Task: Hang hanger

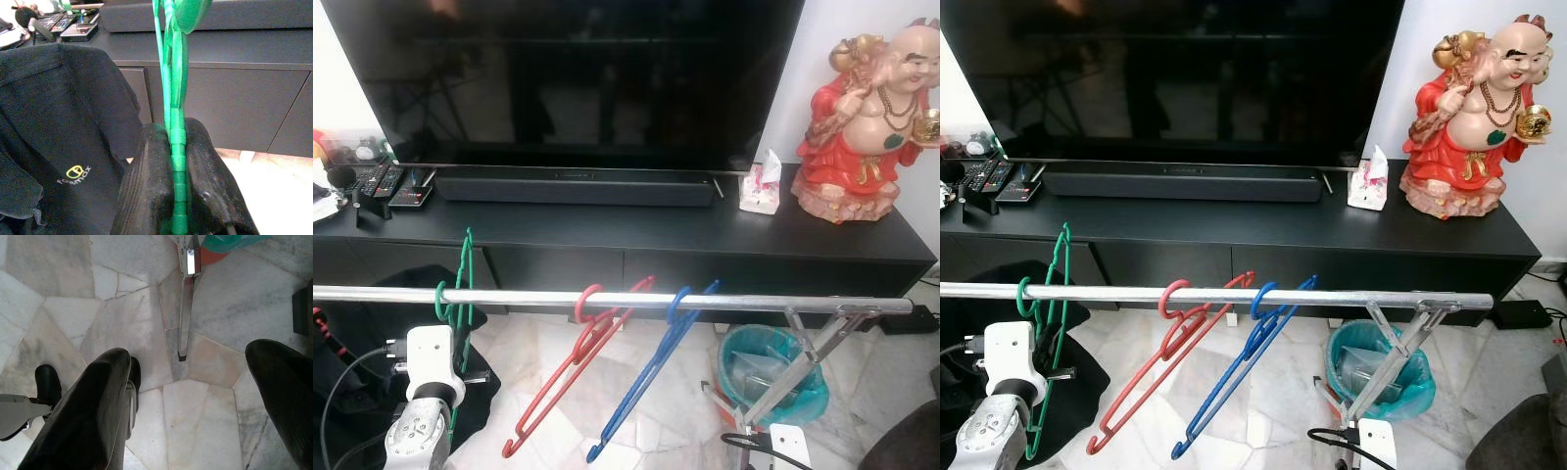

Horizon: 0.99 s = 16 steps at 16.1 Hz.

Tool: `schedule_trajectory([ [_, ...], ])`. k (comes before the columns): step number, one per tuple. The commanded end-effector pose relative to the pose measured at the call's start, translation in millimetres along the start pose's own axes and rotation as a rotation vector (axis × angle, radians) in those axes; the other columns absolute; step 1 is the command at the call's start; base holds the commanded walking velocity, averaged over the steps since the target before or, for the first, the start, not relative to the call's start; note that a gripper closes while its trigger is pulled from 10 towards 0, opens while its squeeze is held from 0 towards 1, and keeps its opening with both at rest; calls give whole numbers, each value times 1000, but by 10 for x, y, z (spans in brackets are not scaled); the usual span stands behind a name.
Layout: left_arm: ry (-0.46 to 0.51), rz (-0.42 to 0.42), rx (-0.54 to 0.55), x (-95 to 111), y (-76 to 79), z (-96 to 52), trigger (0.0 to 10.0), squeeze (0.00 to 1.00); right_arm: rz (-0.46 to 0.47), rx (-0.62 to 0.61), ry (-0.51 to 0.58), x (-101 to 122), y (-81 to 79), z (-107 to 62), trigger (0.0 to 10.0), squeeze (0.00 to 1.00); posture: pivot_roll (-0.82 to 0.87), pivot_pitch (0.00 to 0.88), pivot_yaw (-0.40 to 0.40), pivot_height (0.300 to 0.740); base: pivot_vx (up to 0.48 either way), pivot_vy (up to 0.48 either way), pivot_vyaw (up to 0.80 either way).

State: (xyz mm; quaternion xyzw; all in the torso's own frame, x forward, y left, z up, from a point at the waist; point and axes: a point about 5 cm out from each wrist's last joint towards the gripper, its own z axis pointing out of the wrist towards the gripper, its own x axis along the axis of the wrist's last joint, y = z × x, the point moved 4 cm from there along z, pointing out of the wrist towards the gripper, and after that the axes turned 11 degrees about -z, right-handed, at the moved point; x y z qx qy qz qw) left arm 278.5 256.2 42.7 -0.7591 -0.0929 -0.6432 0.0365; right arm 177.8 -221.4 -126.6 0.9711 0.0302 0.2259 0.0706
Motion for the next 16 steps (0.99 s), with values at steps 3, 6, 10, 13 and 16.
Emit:
schedule_trajectory([
  [3, -70, -6, 6, -192, -8, -52, 10000, 1000, -1, -1, -1, 9, 13, 0, 10000, 0, 129, 0, -24, 732, 0, 0, 0],
  [6, -58, -9, 9, -169, -2, -52, 10000, 1000, -1, -1, -2, 8, 11, 0, 10000, 0, 129, 0, -24, 732, 0, 0, 0],
  [10, -10, -22, -3, -95, 16, -88, 10000, 1000, -1, -2, -1, 6, 14, 0, 10000, 0, 130, 0, -23, 732, 0, 0, 0],
  [13, 46, -42, -24, 21, 37, -134, 10000, 1000, -2, -2, 1, 10, 16, 0, 10000, 0, 134, 0, -24, 732, 0, 0, 0],
  [16, 56, -44, -27, 47, 22, -189, 10000, 1000, -3, -2, 1, 11, 15, 0, 10000, 0, 136, 0, -24, 732, 0, 0, 0],
])
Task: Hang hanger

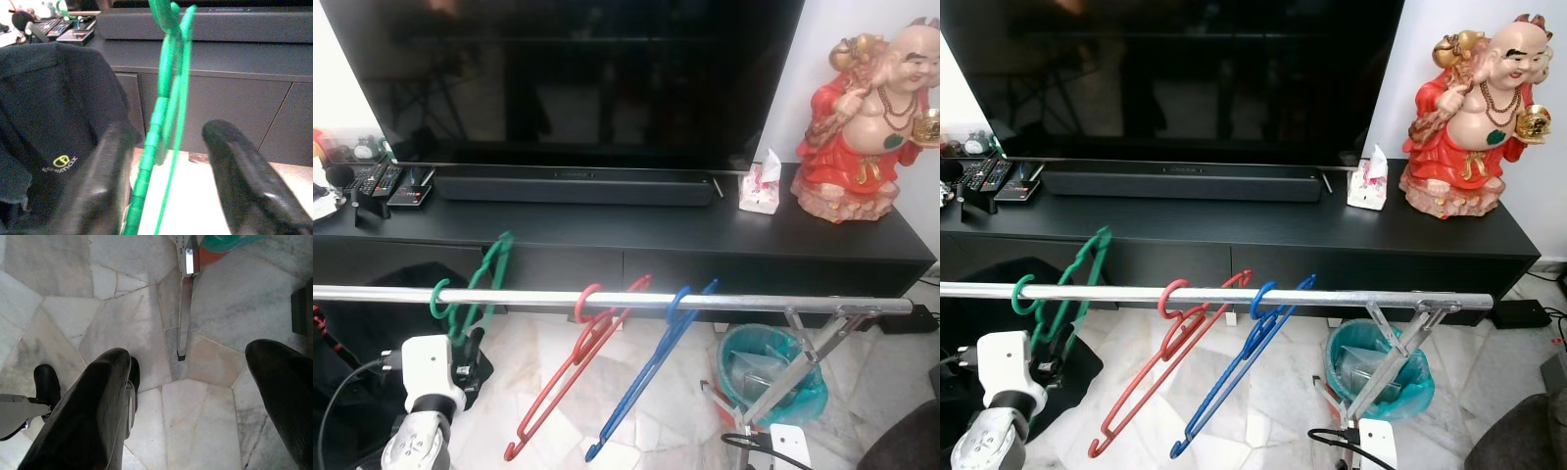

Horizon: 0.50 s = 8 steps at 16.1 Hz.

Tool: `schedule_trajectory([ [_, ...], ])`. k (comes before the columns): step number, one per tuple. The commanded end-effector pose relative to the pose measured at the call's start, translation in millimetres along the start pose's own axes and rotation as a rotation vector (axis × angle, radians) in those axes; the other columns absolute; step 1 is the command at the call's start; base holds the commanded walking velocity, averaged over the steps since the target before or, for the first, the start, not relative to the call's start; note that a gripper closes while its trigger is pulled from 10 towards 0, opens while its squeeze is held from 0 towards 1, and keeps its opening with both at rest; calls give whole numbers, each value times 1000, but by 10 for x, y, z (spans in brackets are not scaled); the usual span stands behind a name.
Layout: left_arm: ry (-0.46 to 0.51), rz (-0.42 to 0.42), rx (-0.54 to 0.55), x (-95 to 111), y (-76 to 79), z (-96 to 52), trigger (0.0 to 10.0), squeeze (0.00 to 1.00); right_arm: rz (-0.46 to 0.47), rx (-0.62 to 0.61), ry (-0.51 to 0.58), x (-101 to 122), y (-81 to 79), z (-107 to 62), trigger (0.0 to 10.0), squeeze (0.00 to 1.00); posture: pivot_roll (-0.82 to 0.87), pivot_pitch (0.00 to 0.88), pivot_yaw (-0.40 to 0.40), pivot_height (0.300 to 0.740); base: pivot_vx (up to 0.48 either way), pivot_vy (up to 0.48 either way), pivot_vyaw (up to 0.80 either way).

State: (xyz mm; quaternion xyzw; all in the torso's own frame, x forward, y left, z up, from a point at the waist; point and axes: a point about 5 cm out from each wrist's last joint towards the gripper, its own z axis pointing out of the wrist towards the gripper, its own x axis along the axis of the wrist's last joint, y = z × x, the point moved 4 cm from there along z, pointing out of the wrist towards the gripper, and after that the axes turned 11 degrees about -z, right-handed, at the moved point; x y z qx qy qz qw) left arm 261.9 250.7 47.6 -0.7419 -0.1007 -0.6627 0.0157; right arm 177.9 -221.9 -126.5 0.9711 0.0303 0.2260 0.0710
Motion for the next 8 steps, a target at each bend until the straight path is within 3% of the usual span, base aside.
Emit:
schedule_trajectory([
  [1, 11, 1, -2, 41, -14, -31, 10000, 1000, -3, -1, 1, 11, 10, 0, 10000, 0, 136, 0, -24, 732, 0, 0, 0],
  [8, 11, 8, -12, 95, -16, -158, 10000, 1000, -7, 1, -1, -3, 11, -1, 10000, 0, 144, 0, -21, 732, 0, 0, 0],
])
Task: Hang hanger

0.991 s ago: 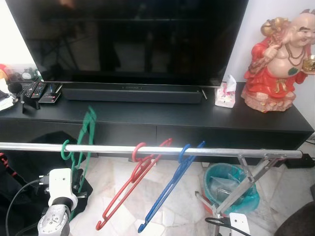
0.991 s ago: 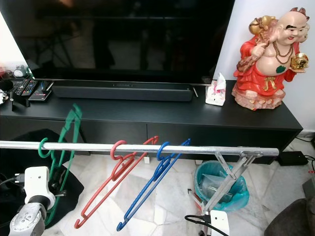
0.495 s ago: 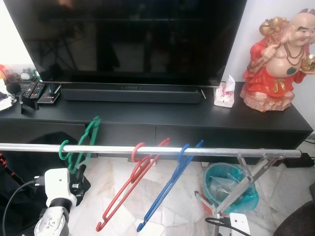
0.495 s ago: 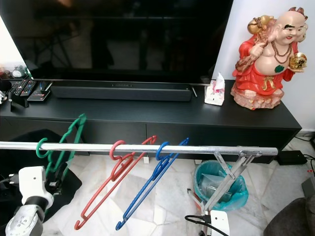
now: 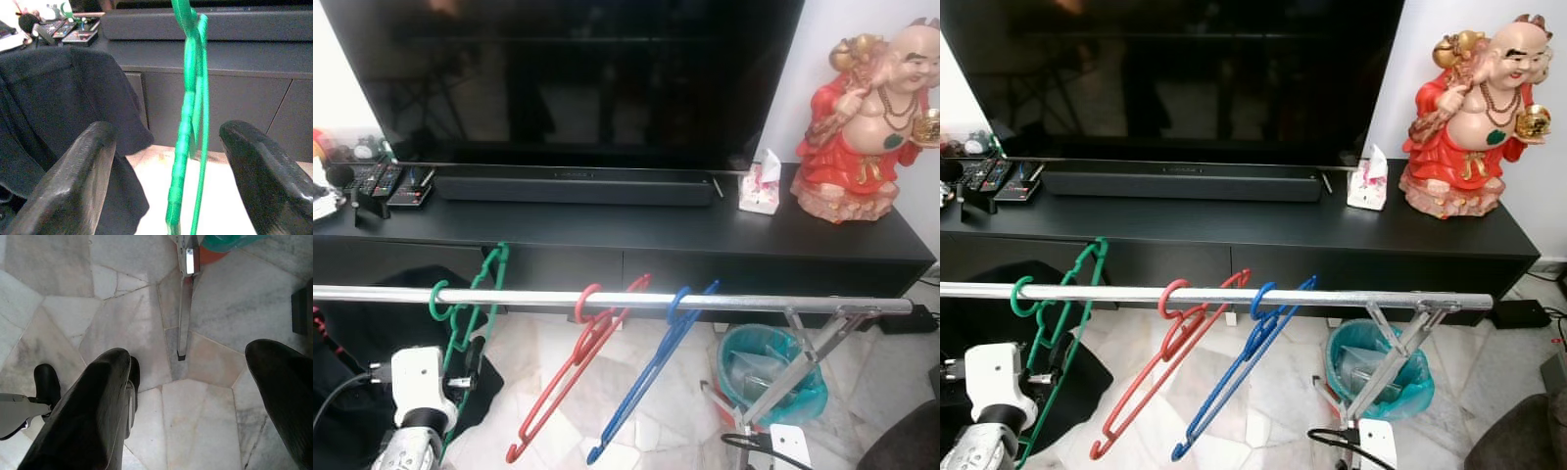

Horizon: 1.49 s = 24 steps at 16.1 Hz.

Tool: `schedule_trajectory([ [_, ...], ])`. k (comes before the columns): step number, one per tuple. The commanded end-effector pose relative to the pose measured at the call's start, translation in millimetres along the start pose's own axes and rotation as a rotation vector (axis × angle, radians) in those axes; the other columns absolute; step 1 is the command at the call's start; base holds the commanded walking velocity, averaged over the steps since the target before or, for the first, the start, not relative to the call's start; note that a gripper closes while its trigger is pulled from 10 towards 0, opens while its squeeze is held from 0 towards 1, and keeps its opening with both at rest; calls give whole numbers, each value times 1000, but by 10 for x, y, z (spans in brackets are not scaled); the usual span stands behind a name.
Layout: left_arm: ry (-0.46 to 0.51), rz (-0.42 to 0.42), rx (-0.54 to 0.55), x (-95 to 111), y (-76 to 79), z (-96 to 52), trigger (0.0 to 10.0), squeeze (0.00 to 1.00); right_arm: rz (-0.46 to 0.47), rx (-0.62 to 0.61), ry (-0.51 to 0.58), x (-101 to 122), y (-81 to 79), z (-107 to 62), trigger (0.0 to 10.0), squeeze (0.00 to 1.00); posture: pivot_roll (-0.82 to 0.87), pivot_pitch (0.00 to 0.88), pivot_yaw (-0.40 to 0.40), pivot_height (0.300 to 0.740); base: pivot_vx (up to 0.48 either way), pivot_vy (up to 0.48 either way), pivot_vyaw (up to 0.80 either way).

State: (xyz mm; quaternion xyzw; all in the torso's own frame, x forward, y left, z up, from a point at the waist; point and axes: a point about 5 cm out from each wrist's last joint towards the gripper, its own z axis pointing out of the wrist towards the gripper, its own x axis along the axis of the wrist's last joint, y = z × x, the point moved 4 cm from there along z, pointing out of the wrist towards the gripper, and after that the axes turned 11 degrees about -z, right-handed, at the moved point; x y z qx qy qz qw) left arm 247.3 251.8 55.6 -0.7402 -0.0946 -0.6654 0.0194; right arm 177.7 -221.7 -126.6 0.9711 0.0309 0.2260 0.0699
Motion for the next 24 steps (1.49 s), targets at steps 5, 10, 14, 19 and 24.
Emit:
schedule_trajectory([
  [5, 48, -14, -49, 254, 66, -89, 10000, 1000, -7, -2, -4, -13, 18, -2, 10000, 0, 148, 0, -19, 732, 0, 0, 0],
  [10, 27, 33, -72, 319, 32, -370, 10000, 1000, -11, -1, -4, -16, 20, -2, 10000, 0, 159, 0, -16, 732, 0, 0, 0],
  [14, 69, 165, -183, 454, 248, -510, 10000, 1000, -11, -4, -3, -16, 25, -3, 10000, 0, 155, 0, -11, 732, 0, 0, 0],
  [19, -107, 321, -290, 74, 268, -630, 10000, 1000, -11, -3, -4, -18, 18, -2, 10000, 0, 157, 0, -8, 732, 0, 0, 0],
  [24, -257, 293, -229, -298, 64, -539, 10000, 0, -20, -1, -3, -13, 15, -2, 10000, 0, 154, 0, -8, 732, 0, 0, 0],
])
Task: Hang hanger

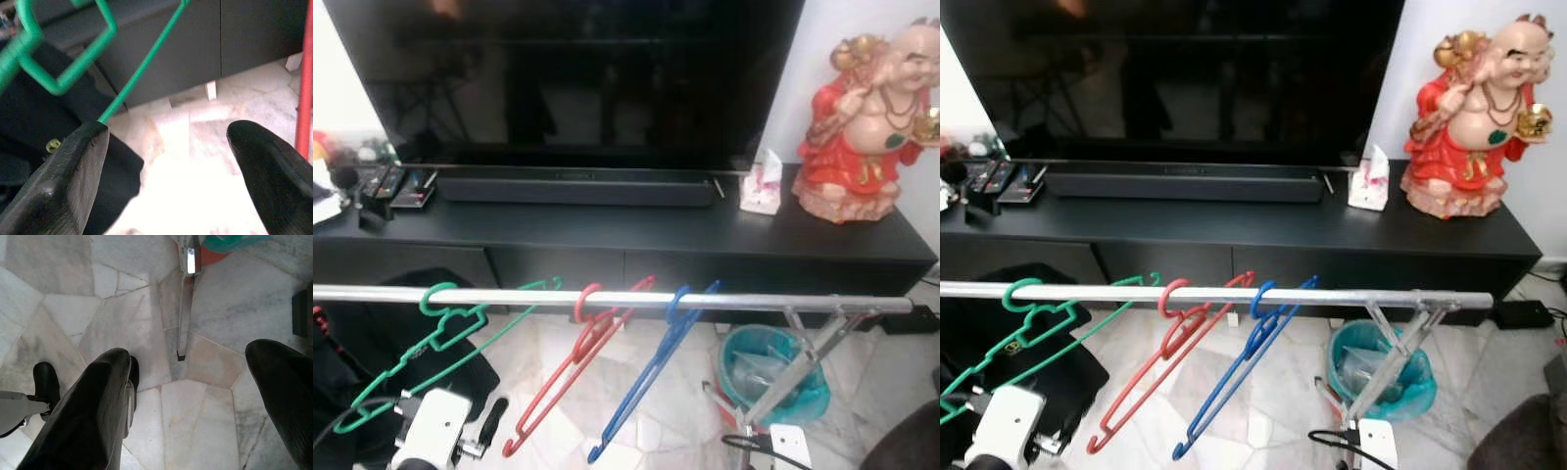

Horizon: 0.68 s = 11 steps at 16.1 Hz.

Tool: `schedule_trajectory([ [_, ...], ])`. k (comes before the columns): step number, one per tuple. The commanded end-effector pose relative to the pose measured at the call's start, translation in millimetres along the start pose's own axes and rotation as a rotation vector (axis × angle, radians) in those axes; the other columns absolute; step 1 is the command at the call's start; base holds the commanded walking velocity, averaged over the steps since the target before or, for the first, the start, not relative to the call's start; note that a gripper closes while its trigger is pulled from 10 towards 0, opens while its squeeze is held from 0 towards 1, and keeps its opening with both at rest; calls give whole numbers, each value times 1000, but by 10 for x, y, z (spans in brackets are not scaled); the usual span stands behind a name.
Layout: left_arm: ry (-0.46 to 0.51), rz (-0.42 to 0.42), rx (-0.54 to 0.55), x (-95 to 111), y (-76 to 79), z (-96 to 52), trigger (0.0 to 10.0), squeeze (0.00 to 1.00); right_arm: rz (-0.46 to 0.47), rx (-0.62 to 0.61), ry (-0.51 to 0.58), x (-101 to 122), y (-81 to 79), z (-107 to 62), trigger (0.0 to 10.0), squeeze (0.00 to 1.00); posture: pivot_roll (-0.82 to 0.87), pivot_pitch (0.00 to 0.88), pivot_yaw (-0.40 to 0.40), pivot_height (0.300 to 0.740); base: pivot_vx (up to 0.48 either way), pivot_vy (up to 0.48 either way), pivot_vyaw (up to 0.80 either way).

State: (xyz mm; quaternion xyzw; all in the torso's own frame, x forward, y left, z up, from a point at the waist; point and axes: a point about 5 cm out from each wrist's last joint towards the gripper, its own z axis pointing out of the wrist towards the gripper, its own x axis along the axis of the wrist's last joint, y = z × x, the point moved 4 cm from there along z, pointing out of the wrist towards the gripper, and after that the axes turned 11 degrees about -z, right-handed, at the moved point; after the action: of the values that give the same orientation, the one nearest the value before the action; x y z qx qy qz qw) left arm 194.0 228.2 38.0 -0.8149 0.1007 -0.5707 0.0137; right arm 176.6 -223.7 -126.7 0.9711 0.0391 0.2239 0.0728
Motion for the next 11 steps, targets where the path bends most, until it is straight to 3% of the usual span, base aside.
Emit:
schedule_trajectory([
  [1, -49, -40, 34, -130, -65, 22, 10000, 0, -3, 0, 0, 1, -4, 0, 10000, 0, 154, 0, -9, 732, 0, 0, 0],
  [4, -163, -70, 37, -407, -45, 84, 10000, 0, -2, 0, 0, 1, -2, 0, 10000, 0, 151, 0, -10, 732, 0, 0, 0],
  [11, -330, -133, 78, -947, 14, 252, 10000, 0, 5, -3, 0, 1, -7, 1, 10000, 0, 139, 0, -11, 732, 0, 0, 0],
])
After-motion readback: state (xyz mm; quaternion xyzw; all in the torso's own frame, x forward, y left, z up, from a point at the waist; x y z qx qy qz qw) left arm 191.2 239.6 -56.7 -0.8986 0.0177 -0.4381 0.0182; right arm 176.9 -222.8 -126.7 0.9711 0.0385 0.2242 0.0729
